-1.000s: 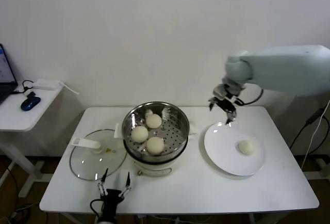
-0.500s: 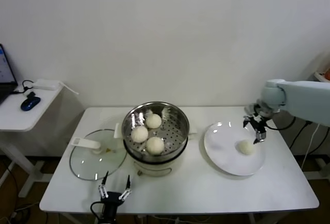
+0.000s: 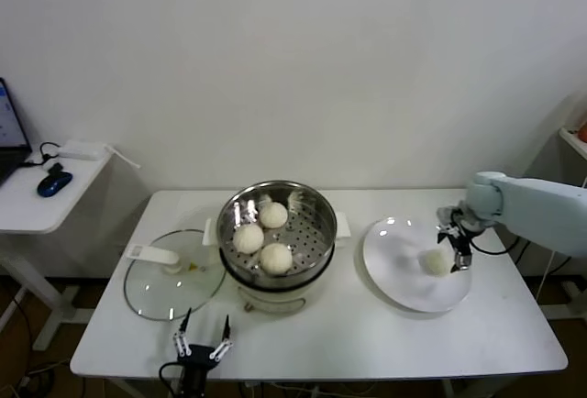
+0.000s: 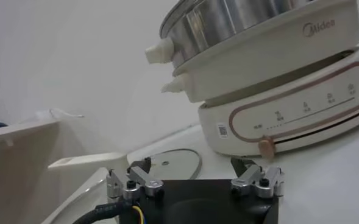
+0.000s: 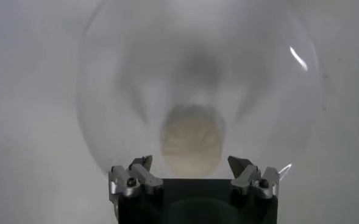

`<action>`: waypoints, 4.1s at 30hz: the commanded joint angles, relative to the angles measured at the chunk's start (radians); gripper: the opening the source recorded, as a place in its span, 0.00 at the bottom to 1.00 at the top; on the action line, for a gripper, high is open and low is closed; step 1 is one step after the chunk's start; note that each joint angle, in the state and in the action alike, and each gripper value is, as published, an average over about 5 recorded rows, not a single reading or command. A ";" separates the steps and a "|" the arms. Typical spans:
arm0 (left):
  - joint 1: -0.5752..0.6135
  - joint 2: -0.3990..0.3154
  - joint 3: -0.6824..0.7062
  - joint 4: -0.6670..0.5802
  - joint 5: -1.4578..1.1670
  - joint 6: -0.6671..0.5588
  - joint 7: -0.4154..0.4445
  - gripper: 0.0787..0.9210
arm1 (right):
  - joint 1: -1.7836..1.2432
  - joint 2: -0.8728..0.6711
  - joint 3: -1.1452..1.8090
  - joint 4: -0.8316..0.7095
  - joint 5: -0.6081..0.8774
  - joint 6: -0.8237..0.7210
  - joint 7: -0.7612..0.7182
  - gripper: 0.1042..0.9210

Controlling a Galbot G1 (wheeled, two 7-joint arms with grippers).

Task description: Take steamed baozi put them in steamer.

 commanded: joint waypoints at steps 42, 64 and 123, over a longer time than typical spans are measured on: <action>-0.001 -0.008 0.018 -0.011 0.031 -0.009 -0.010 0.88 | 0.649 0.320 -0.101 0.478 0.681 -0.276 0.032 0.71; -0.002 0.000 0.000 0.007 0.014 -0.011 -0.010 0.88 | 0.251 0.469 -0.028 0.230 0.526 -0.300 0.081 0.71; 0.002 -0.004 0.015 -0.025 0.014 0.004 -0.021 0.88 | -1.884 -0.156 2.108 0.908 0.171 0.153 0.788 0.88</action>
